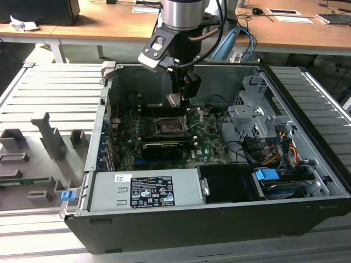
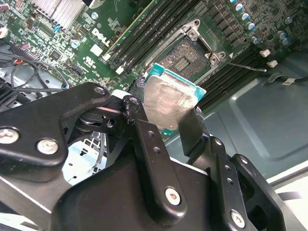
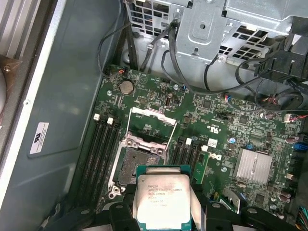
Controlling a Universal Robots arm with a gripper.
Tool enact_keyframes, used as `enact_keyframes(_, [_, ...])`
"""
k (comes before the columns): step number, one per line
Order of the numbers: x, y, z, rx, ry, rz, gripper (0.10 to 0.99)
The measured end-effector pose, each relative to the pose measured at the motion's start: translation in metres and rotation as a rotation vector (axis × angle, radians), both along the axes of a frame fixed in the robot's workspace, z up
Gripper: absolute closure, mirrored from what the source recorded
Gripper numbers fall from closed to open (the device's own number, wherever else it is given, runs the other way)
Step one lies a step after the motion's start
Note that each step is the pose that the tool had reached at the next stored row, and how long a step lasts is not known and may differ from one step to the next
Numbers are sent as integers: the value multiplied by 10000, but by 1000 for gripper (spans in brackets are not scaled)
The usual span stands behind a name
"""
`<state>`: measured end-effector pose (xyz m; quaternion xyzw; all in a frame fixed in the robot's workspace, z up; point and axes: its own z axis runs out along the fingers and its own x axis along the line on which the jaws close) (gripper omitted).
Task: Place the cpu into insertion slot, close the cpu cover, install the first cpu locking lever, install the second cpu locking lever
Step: 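Place the cpu into insertion slot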
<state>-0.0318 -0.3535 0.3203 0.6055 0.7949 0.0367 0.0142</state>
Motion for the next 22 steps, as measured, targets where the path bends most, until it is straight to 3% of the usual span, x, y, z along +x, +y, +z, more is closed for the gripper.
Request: enact_keyframes(22, [0, 0, -50, -1, 1, 0, 557])
